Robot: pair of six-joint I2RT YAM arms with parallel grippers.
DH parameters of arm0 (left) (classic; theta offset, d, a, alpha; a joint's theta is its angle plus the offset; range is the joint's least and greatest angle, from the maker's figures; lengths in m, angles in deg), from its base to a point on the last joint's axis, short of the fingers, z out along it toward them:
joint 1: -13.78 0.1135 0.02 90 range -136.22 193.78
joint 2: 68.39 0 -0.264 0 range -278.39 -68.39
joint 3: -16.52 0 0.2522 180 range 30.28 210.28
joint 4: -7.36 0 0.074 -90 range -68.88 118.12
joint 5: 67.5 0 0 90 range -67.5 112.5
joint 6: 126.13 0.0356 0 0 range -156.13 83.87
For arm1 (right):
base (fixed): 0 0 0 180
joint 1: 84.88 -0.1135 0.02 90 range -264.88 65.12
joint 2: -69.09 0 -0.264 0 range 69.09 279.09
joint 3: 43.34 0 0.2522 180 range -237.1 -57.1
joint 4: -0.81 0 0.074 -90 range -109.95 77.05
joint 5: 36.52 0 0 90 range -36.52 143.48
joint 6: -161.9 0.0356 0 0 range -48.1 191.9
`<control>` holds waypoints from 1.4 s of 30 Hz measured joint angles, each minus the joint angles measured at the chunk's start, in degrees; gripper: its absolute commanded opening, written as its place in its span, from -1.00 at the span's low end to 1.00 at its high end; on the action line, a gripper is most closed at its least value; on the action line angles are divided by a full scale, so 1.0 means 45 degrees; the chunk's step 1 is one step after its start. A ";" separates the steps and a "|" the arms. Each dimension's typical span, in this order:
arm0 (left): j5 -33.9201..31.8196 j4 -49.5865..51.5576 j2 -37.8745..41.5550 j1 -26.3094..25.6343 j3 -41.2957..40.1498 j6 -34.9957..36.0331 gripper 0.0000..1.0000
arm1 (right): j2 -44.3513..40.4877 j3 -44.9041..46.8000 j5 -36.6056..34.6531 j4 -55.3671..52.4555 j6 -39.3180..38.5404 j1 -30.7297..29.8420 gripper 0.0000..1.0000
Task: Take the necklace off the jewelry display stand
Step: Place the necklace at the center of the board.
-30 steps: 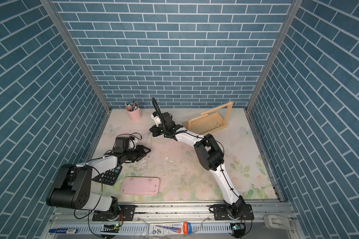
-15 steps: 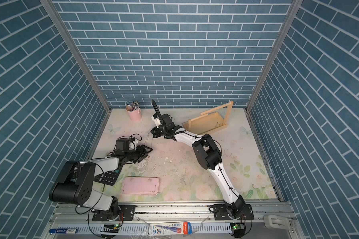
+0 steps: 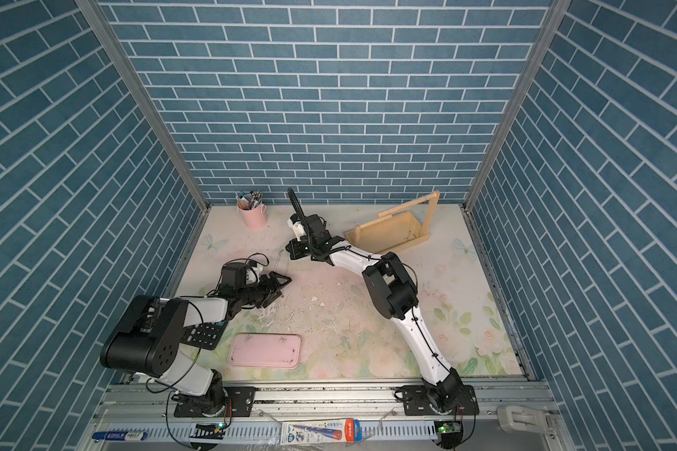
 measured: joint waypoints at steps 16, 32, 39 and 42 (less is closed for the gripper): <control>-0.0049 0.0073 0.0301 -0.0024 0.0000 -0.0034 0.65 | 0.0277 0.0000 0.0005 -0.0015 0.0000 0.0068 -1.00; -0.0049 0.0219 0.0947 -0.0053 0.0024 -0.0044 0.76 | 0.0539 -0.0291 -0.0010 -0.0107 0.0000 0.0102 -1.00; -0.0029 0.0423 0.1287 -0.0053 0.0194 -0.0078 0.99 | 0.0903 -0.0510 -0.0019 -0.0248 0.0000 0.0189 -1.00; 0.0005 0.0544 0.1404 -0.0053 0.0330 -0.0034 0.99 | 0.1025 -0.0641 -0.0039 -0.0335 0.0000 0.0262 -1.00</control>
